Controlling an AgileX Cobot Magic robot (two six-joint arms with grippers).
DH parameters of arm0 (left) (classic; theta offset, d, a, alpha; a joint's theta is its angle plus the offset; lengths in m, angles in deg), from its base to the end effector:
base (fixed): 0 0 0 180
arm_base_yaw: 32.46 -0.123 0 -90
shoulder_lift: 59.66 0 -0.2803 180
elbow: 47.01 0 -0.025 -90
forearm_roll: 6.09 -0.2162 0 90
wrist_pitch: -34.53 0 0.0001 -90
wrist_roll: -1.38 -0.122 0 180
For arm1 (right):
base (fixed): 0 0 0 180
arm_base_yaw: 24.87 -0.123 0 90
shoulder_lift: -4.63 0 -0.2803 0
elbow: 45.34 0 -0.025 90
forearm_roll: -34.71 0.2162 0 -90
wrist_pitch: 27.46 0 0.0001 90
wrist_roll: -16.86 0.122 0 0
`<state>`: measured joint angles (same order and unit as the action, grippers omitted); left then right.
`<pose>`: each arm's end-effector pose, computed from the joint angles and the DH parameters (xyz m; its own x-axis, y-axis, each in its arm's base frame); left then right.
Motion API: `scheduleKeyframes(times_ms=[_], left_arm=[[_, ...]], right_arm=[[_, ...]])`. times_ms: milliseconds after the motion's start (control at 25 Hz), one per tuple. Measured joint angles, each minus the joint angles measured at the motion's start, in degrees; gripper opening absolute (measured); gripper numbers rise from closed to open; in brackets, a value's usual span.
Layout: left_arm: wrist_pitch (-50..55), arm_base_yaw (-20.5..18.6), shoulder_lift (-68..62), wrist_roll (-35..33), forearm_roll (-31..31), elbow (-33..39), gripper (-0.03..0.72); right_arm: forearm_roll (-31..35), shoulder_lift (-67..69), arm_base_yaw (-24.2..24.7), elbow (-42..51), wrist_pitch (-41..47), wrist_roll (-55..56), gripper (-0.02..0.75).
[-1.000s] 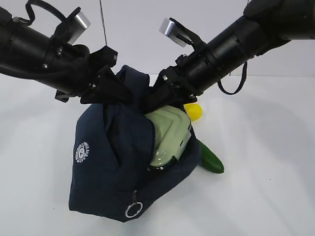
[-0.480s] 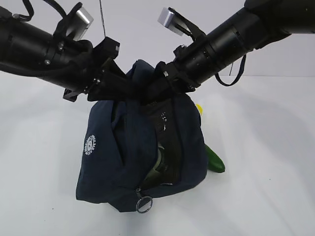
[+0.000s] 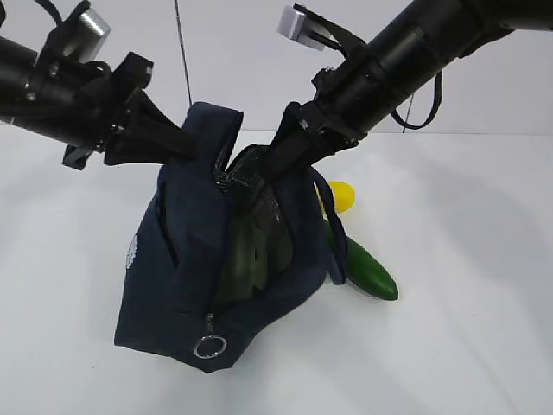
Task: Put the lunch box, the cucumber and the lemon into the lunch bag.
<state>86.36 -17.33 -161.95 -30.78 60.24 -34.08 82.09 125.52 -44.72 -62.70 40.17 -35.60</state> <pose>0.2837 -0.1678 0.2604 -0.9374 -0.0215 -0.3475 0.2682 0.5917 -0.7603 0.3359 0.2096 0.2521 -0.5539 -0.5894 -0.5881 -0.8324 0.3743 0.4088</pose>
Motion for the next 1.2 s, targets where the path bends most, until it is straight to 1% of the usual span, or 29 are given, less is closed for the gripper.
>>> scheduleKeyframes(times_ms=[120,240,400,520,720,840,1040,1200], left_arm=[[1.16,-2.15,0.0,0.0,-1.51,0.0,0.009],[1.81,-2.3,0.0,-0.11,-3.45,0.0,0.009],[2.72,-2.39,0.0,-0.11,-6.96,0.0,0.009],[2.92,-3.74,0.0,-0.21,-9.2,0.0,0.009],[4.45,-8.42,0.0,-0.21,-11.27,0.0,0.009],[5.75,-10.98,0.0,-0.21,-11.79,0.0,0.009],[6.14,-11.59,0.0,-0.21,-12.07,0.0,0.009],[6.28,-11.67,0.0,-0.21,-12.07,0.0,0.009]], right_arm=[[-3.19,0.0,0.0,-1.9,1.26,3.28,0.577],[-5.65,0.0,0.0,-3.39,1.85,4.14,0.578],[-13.62,0.0,0.0,-4.29,1.98,6.91,0.579],[-18.25,0.0,0.0,-4.29,2.12,9.18,0.579],[-21.39,0.0,0.0,-4.29,2.12,10.01,0.579],[-26.15,0.0,0.0,-4.29,2.16,10.15,0.579],[-30.14,0.0,0.0,-4.29,2.25,10.5,0.579],[-31.08,1.37,0.0,-4.39,2.25,11.33,0.579]])
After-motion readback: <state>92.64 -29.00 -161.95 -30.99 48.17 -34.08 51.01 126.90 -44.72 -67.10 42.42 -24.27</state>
